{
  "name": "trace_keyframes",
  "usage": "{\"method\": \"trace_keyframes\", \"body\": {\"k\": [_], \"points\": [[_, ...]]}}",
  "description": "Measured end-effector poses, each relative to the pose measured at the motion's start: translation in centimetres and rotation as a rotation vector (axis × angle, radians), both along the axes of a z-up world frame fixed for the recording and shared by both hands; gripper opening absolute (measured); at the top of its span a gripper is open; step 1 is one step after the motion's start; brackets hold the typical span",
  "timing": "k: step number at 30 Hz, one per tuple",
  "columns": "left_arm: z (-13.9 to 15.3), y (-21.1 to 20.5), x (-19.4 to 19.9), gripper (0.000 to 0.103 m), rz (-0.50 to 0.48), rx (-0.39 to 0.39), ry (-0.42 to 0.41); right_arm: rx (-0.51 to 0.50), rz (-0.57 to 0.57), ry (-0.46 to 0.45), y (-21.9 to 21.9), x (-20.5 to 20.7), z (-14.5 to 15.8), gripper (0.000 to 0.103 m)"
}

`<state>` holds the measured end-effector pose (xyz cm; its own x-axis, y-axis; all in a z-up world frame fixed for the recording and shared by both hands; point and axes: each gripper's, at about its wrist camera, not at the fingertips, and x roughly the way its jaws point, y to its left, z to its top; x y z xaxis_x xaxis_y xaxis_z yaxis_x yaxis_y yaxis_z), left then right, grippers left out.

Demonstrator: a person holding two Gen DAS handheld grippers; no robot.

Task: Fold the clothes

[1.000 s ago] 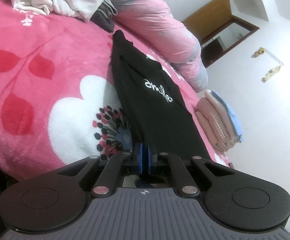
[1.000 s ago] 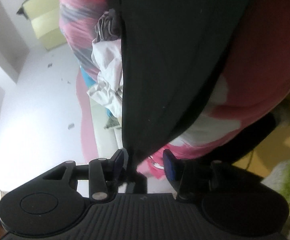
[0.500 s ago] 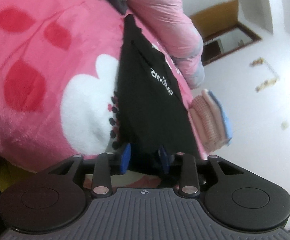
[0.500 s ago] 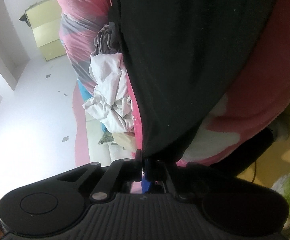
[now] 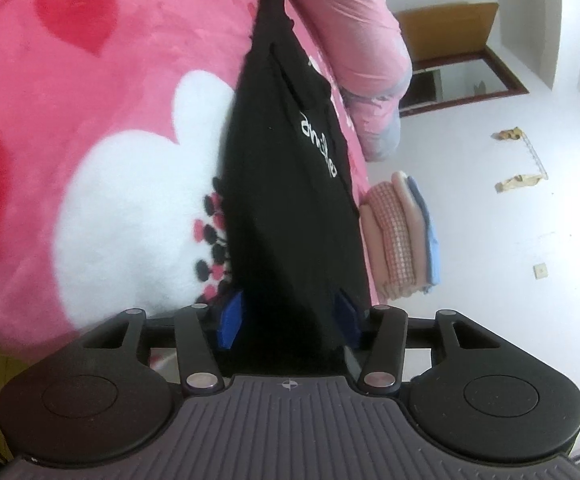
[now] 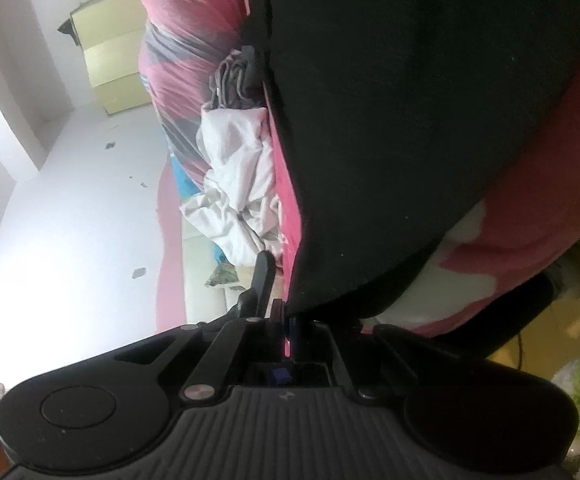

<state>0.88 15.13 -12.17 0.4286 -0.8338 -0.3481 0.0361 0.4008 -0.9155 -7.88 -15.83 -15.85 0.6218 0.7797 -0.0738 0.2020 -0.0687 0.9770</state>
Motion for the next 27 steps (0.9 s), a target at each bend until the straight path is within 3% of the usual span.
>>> {"method": "trace_keyframes", "body": {"k": [11,17,20,23,27], "points": [[0.0,2.2,-1.4,0.058,0.092,-0.067,0.015,0.146,-0.098,-0.057,-2.0,-0.5,-0.1,0.001],[-0.4,2.1,-1.5,0.058,0.101,-0.065,0.037,0.136,-0.037,-0.014,-1.4,-0.3,-1.0,0.001],[-0.1,2.3,-1.4,0.058,0.105,-0.048,0.03,0.093,0.037,0.009,-0.1,0.1,-1.2,0.003],[0.0,2.6,-1.5,0.058,0.114,-0.034,0.028,-0.048,0.133,0.082,0.9,0.5,-1.6,0.006],[0.1,2.7,-1.7,0.058,0.118,-0.011,0.016,-0.215,0.223,0.159,1.2,0.1,-2.2,0.025]]}}
